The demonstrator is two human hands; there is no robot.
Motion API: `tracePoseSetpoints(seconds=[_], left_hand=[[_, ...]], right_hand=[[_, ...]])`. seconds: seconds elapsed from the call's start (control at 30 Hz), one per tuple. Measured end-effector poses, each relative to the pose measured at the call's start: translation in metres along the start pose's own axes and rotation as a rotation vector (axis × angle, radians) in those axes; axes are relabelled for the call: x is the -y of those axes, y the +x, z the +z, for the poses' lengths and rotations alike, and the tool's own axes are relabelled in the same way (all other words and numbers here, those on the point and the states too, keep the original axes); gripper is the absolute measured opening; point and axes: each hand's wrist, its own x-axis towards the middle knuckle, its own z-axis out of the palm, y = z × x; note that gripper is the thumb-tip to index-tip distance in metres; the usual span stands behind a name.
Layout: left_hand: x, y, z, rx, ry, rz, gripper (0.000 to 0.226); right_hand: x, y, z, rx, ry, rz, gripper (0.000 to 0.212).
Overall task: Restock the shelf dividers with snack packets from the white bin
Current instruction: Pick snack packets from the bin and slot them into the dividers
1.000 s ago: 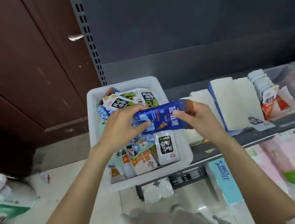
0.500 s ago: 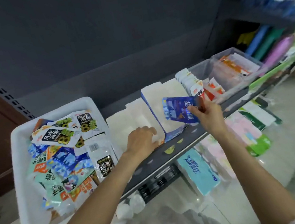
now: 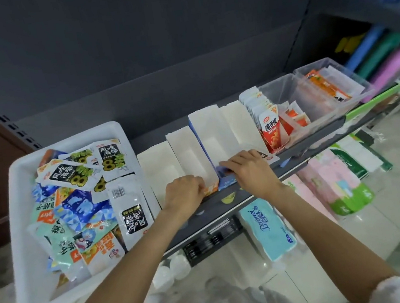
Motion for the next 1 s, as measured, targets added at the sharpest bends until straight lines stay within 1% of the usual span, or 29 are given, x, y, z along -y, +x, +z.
tracePoseSetpoints(seconds=[0.1, 0.13, 0.2, 0.23, 0.27, 0.33, 0.37, 0.4, 0.43, 0.47, 0.5, 0.57, 0.67, 0.73, 0.8, 0.9, 0.97, 1.0], left_hand=[[0.003, -0.005, -0.004, 0.031, -0.111, -0.015, 0.024], [0.005, -0.009, -0.007, 0.040, -0.147, -0.013, 0.026], [0.011, -0.021, -0.018, 0.006, -0.221, 0.004, 0.026], [0.015, -0.029, -0.026, -0.057, -0.271, 0.011, 0.024], [0.019, -0.038, -0.035, -0.163, -0.329, 0.023, 0.022], [0.038, -0.060, -0.048, -0.444, -0.383, 0.028, 0.020], [0.052, -0.071, -0.053, -0.563, -0.368, 0.008, 0.022], [0.069, -0.081, -0.055, -0.643, -0.335, -0.037, 0.025], [0.088, -0.091, -0.056, -0.681, -0.287, -0.101, 0.027], [0.109, -0.098, -0.056, -0.674, -0.230, -0.174, 0.031], [0.129, -0.105, -0.055, -0.625, -0.164, -0.248, 0.037], [0.168, -0.112, -0.052, -0.458, -0.065, -0.382, 0.049], [0.200, -0.115, -0.051, -0.262, -0.019, -0.537, 0.064], [0.208, -0.112, -0.053, -0.171, 0.023, -0.554, 0.071], [0.212, -0.107, -0.057, -0.099, 0.033, -0.547, 0.078], [0.220, -0.099, -0.068, 0.027, -0.108, -0.534, 0.081], [0.223, -0.099, -0.076, 0.085, -0.230, -0.521, 0.077], [0.223, -0.101, -0.079, 0.087, -0.264, -0.509, 0.072]], right_hand=[[0.005, -0.011, -0.010, 0.041, 0.094, 0.063, 0.063], [0.007, -0.014, -0.016, 0.052, 0.133, 0.072, 0.065], [0.016, -0.014, -0.035, 0.017, 0.279, 0.097, 0.056], [0.024, -0.012, -0.048, -0.025, 0.400, 0.126, 0.049], [0.032, -0.008, -0.061, -0.070, 0.528, 0.155, 0.043], [0.057, 0.008, -0.079, -0.120, 0.721, 0.158, 0.036], [0.070, 0.018, -0.084, -0.118, 0.769, 0.130, 0.035], [0.086, 0.031, -0.084, -0.098, 0.797, 0.087, 0.033], [0.103, 0.043, -0.081, -0.061, 0.810, 0.034, 0.031], [0.120, 0.055, -0.076, -0.011, 0.814, -0.024, 0.030], [0.138, 0.067, -0.069, 0.047, 0.806, -0.081, 0.029], [0.172, 0.090, -0.051, 0.176, 0.742, -0.172, 0.031], [0.211, 0.113, -0.017, 0.288, 0.493, -0.282, 0.043], [0.224, 0.120, -0.002, 0.344, 0.330, -0.265, 0.053], [0.230, 0.119, 0.007, 0.365, 0.275, -0.219, 0.058], [0.235, 0.115, 0.012, 0.340, 0.295, -0.200, 0.059], [0.234, 0.115, 0.011, 0.335, 0.341, -0.188, 0.057], [0.233, 0.115, 0.011, 0.331, 0.356, -0.182, 0.056]])
